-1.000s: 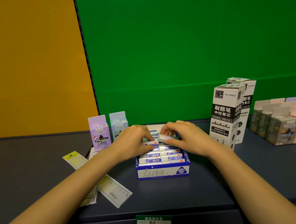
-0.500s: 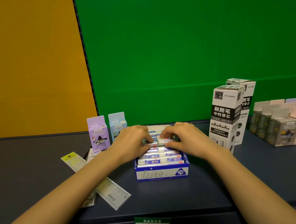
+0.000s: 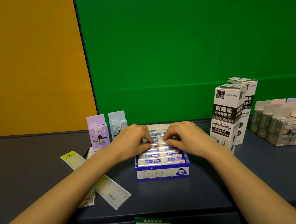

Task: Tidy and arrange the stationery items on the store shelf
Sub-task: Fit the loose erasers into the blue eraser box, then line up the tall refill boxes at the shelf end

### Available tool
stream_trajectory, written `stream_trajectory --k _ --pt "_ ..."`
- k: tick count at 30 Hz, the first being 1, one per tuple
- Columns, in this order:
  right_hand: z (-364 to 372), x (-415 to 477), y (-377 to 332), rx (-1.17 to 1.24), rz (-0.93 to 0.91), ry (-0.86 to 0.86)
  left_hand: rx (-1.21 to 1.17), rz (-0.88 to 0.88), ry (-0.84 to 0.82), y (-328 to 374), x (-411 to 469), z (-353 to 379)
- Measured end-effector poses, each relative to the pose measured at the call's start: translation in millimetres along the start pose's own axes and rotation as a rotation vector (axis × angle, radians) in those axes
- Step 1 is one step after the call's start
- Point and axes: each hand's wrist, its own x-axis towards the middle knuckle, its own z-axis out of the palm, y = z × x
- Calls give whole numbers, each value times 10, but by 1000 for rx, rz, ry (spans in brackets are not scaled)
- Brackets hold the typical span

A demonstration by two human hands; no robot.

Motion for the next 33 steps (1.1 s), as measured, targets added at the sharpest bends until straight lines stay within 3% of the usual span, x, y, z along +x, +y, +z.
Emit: stream_trajectory --k 14,21,24,29,33 --pt "-20 -53 -68 18 28 14 -17 -7 9 57 -89 4" --pt "-278 -556 -265 37 -7 213 -153 34 169 176 -135 -84" --pt "-376 -851 -295 112 9 400 -285 68 168 307 -82 -123" --pt "-391 -1074 -67 258 342 782 -428 137 158 514 86 -107" --pt "-313 -996 144 438 591 659 -448 161 135 656 235 -48"
